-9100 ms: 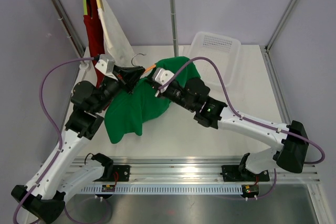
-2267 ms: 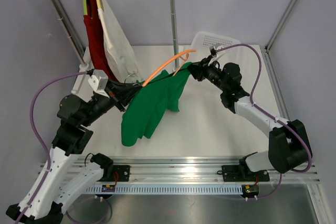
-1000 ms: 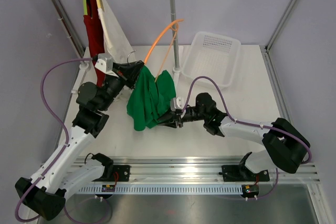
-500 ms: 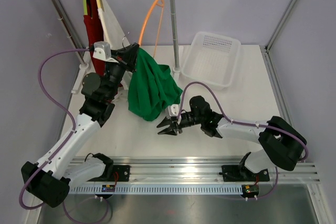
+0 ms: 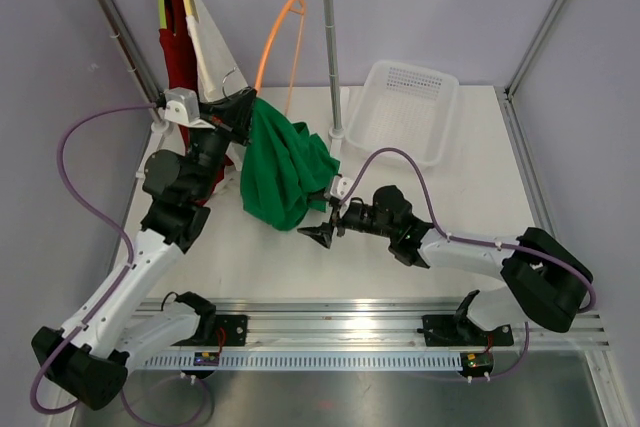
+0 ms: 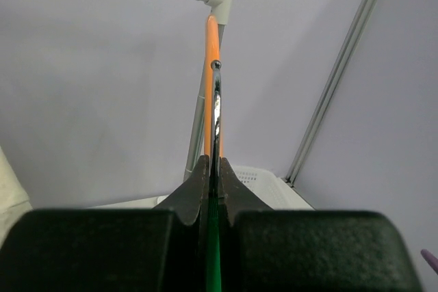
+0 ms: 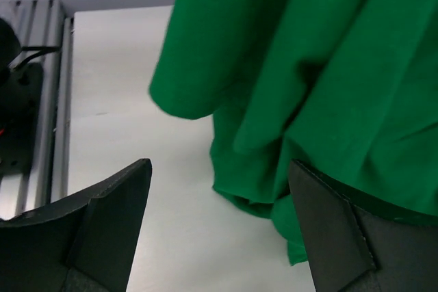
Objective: Remove the t-shirt from the hanger
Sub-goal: Remove the tshirt from the hanger, then place the tshirt into the basket
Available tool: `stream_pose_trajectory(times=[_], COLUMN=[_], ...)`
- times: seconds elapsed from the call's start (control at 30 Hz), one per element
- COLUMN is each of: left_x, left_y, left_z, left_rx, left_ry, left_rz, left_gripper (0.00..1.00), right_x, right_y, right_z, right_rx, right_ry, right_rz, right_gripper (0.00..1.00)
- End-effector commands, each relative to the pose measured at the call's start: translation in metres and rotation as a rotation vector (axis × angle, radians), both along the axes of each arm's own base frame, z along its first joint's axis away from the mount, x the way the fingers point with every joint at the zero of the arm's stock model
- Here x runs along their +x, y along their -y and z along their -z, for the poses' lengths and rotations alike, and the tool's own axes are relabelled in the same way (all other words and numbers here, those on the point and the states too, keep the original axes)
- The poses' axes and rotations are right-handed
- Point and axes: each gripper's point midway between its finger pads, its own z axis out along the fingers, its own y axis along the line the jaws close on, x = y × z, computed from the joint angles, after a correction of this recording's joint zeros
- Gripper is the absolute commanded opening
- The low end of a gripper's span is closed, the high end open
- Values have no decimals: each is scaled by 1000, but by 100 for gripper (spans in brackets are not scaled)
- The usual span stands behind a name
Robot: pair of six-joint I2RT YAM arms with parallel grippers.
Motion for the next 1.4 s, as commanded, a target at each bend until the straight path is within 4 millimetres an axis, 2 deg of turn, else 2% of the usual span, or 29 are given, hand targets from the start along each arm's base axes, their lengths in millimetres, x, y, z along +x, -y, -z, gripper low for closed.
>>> stream_pose_trajectory(times=[0.0,0.1,0.13,0.2,0.23,0.3,0.43,0.57,0.6,0.63,0.7,0.73,0.8,0.83,0.87,1.03,1.07,1.13,1.17,1.23,1.27,1.33,1.37], left_x=[-30,-37,-36,-42,-44,-47,-52,-56,-57,-57,-57,-57,-56,-56,-55,-49,-49,-48,-47,-43,-43,-43,-44], left_y=[-9,-9,-10,-7,-8,-11,-15,-15,-14,-14,-14,-14,-14,-13,-14,-14,-15,-13,-14,-19,-20,-23,-25], left_z=[-42,-41,-38,-38,-37,-37,-35,-34,-35,-34,-34,-34,-33,-35,-34,-37,-38,-39,-40,-41,-40,-41,-43], left_rx=[-70,-54,-44,-29,-27,-26,-20,-21,-22,-19,-19,-21,-23,-30,-30,-61,-62,-59,-54,-63,-60,-60,-64], left_ry=[136,128,119,125,124,128,127,132,133,135,135,139,140,150,152,188,192,196,198,193,192,197,201], left_rz=[31,42,38,62,62,53,44,59,61,64,63,61,63,64,59,45,41,41,37,2,-3,-20,-27], left_gripper=[0,0,0,0,0,0,0,0,0,0,0,0,0,0,0,0,0,0,0,0,0,0,0], right_x=[31,36,39,45,49,54,56,51,48,47,44,44,40,36,32,-17,-29,-47,-59,-72,-81,-87,-89], right_y=[9,8,6,1,-2,-3,-5,-20,-23,-25,-29,-31,-33,-34,-34,-40,-39,-38,-35,-30,-26,-22,-18], right_z=[-61,-76,-74,-85,-81,-88,-93,-92,-93,-92,-91,-88,-85,-84,-83,-63,-52,-47,-35,-30,-16,-4,9], right_rx=[169,212,207,228,224,253,285,265,265,263,261,256,251,250,249,206,178,162,133,118,85,58,30], right_ry=[76,95,92,103,102,123,139,142,147,144,144,141,143,146,151,192,186,201,182,174,147,127,107], right_rz=[201,221,223,239,250,282,292,234,213,205,183,180,158,143,128,-53,-92,-148,-195,-244,-279,-293,-290], right_gripper=[89,89,89,89,89,89,89,89,86,80,61,34,12,0,0,0,0,0,0,0,0,0,0])
